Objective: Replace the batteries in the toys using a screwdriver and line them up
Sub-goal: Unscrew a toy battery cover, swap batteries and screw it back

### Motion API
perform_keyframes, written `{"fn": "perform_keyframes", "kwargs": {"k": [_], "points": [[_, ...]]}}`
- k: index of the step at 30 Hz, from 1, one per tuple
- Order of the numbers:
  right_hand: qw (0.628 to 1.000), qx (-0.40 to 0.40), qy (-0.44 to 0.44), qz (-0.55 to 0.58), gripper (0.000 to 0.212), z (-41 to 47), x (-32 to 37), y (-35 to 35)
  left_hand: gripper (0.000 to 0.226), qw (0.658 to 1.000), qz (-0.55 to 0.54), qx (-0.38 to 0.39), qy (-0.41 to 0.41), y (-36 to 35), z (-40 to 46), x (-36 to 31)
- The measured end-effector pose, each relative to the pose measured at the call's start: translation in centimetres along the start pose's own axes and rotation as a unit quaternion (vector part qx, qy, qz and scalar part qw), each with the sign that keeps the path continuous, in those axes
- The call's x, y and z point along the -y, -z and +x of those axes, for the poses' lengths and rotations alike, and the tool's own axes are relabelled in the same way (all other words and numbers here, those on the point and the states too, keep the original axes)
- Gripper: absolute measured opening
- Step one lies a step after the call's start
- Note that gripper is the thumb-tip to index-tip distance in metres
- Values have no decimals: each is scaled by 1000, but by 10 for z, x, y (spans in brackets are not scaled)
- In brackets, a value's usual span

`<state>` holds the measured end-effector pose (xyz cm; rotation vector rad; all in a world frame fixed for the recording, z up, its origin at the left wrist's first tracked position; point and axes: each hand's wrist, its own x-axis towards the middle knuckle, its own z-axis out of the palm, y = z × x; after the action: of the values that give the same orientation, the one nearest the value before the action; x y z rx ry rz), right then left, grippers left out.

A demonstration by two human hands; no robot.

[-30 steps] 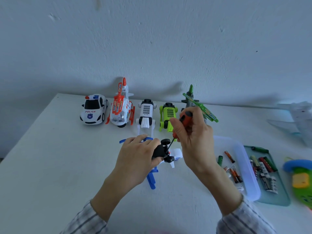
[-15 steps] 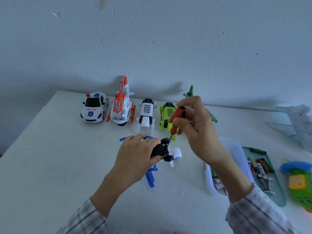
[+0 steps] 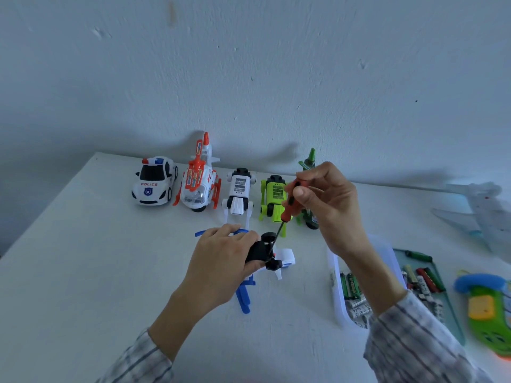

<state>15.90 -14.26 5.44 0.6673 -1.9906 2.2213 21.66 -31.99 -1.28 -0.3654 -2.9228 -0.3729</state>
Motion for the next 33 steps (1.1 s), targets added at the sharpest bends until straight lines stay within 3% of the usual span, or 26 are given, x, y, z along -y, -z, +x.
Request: {"fn": "perform_keyframes", "kwargs": {"k": [3,8,13,17,20,24,28,33], "points": [[999,48,-12,-10,14,3,-3,3,35,1000,-9,1,-5,1,1,0],[998,40,-47,27,7,7,-5,0,33,1000,-8,-5,-15,1,2,1],[1000,6,7,7,30,8,0,-8,32,1000,-5,-10,-14,0,4,2],[1000,26,13,-8,6,9,0,-9,31,1000,2,-11,-13,2,4,1],[998,32,-26,46,2,11,-6,-3,35,1000,-5,2,-14,2,2,0],[998,-7,-26,59,28,11,-8,-4,39,1000,-10,0,-15,2,2,1],[1000,-7,5,25,18,8,-5,-7,36,1000,-19,-10,-18,1,0,1],[999,-3,-22,28,11,4,-7,1,34,1000,-13,-2,-18,0,4,3]]}}
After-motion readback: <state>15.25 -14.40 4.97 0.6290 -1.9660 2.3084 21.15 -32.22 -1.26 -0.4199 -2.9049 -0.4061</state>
